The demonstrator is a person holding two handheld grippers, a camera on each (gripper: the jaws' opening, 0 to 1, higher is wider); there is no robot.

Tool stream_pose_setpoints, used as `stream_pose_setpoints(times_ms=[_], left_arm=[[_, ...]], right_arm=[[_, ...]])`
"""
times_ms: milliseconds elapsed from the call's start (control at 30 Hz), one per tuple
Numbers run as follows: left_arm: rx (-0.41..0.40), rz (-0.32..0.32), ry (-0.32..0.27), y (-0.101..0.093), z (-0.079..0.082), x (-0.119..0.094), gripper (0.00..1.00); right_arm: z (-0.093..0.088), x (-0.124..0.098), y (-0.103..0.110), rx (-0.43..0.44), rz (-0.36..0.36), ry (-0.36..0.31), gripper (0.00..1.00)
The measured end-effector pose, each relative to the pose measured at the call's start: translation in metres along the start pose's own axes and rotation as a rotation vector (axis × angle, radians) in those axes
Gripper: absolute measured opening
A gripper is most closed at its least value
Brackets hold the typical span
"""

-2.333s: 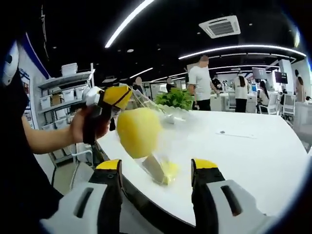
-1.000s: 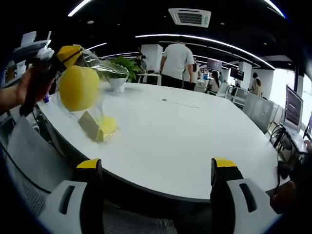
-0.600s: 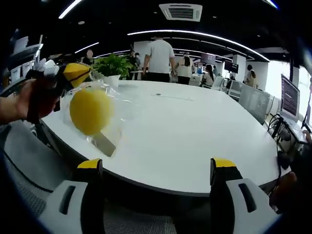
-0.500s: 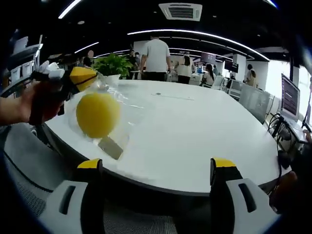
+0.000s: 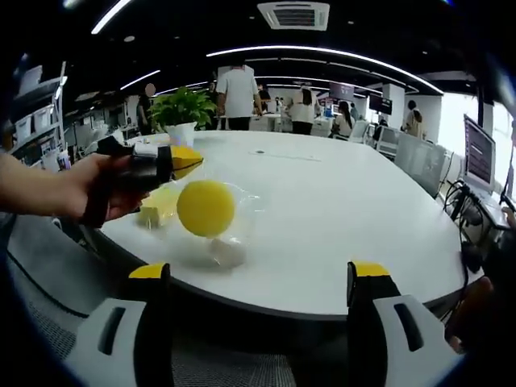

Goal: Compare the silicone blocks by pressing each to a similar depth, holding the contact briefly, and releasing to observe deformation and rebound differences across the visible hardness samples.

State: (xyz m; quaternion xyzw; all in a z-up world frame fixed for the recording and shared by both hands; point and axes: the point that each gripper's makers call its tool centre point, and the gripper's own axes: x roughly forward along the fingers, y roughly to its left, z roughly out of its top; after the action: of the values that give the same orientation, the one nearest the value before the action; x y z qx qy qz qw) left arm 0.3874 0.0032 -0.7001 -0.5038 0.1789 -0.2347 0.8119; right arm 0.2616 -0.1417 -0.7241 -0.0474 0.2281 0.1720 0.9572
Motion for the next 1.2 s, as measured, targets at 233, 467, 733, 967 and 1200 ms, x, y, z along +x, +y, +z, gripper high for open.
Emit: stream_pose_setpoints(times_ms=[233, 467, 733, 967, 1200], left_arm=[[0.027, 0.124, -0.008, 0.034, 0.008, 0.017, 0.00], [0.105, 0.228, 0.014, 0.061, 0.003, 0.020, 0.00], [0.108, 0.276, -0.013, 0.067, 0.003, 0.024, 0.01], [0.245, 0.247, 0.007, 0.053, 0.012, 0.026, 0.03], [0.375, 0.158, 0.055, 0.026, 0.021, 0.007, 0.01]], right_arm=[[-0.001, 0.000, 0.000, -0.001, -0.002, 0.006, 0.84], [0.000, -0.001, 0.000, 0.002, 0.002, -0.001, 0.84], [-0.005, 0.001, 0.000, -0.008, 0.002, 0.023, 0.84], [-0.006, 0.002, 0.001, -0.014, 0.003, 0.030, 0.84], [-0.006, 0.002, 0.001, -0.016, 0.002, 0.028, 0.84]])
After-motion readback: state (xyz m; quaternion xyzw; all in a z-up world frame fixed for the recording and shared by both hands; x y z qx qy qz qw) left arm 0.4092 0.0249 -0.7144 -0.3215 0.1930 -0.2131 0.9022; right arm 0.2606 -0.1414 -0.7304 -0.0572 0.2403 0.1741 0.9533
